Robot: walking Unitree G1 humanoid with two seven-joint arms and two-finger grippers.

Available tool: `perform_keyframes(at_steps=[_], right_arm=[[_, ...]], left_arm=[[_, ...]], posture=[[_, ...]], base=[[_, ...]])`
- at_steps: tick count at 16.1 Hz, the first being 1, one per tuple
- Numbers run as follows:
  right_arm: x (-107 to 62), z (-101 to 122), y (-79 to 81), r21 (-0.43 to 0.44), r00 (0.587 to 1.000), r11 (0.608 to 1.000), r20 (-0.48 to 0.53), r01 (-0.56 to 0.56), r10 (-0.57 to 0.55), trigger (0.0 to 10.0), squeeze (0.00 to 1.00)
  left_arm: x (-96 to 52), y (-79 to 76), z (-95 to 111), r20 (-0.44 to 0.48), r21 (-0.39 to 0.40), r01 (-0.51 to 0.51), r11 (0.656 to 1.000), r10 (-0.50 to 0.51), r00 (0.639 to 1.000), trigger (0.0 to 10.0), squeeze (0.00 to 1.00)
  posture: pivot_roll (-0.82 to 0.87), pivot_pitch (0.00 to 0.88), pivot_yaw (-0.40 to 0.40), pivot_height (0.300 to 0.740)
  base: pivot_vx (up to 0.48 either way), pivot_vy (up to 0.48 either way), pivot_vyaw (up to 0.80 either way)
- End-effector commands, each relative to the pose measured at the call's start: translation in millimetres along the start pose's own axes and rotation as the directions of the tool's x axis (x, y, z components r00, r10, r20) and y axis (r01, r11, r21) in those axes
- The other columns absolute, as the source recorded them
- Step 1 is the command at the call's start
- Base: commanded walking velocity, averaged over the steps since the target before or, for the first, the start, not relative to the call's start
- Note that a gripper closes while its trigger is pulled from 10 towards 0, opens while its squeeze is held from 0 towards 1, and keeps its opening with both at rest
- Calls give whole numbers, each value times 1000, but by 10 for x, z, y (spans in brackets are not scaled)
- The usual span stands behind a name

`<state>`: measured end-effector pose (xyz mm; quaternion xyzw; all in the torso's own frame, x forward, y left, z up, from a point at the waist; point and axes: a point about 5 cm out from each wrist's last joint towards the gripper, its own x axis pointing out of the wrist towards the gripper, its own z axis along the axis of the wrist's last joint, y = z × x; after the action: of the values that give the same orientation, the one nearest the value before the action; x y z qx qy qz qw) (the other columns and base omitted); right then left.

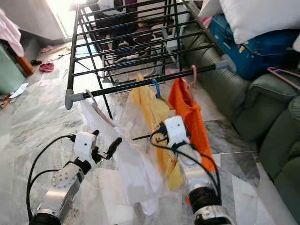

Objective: Hang hanger

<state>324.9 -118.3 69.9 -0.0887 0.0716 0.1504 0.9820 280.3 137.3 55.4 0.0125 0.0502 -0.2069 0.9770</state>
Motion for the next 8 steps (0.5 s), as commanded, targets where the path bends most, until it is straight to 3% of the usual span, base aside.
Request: perform_keyframes(at_steps=[1,4,8], right_arm=[[23,68,135,-19,999,1000,28,-22,23,0,0],[-134,-91,194,-17,1000,1000,-5,-5,5,0,0],[-387,-187,81,-11,995,995,16,100,-100,0,0]], left_arm=[[-54,26,-30,6,-3,0,1000,0,1000,10000,0],[-199,25,-121,-8,6,20,1000,-20,1000,10000,0],[-332,155,-110,-14,43,-81,996,81,997,10000,0]], posture=[[-210,0,118,740],[-199,0,104,740],[-198,0,111,740]], base=[[0,0,0],[0,0,0],[0,0,0]])
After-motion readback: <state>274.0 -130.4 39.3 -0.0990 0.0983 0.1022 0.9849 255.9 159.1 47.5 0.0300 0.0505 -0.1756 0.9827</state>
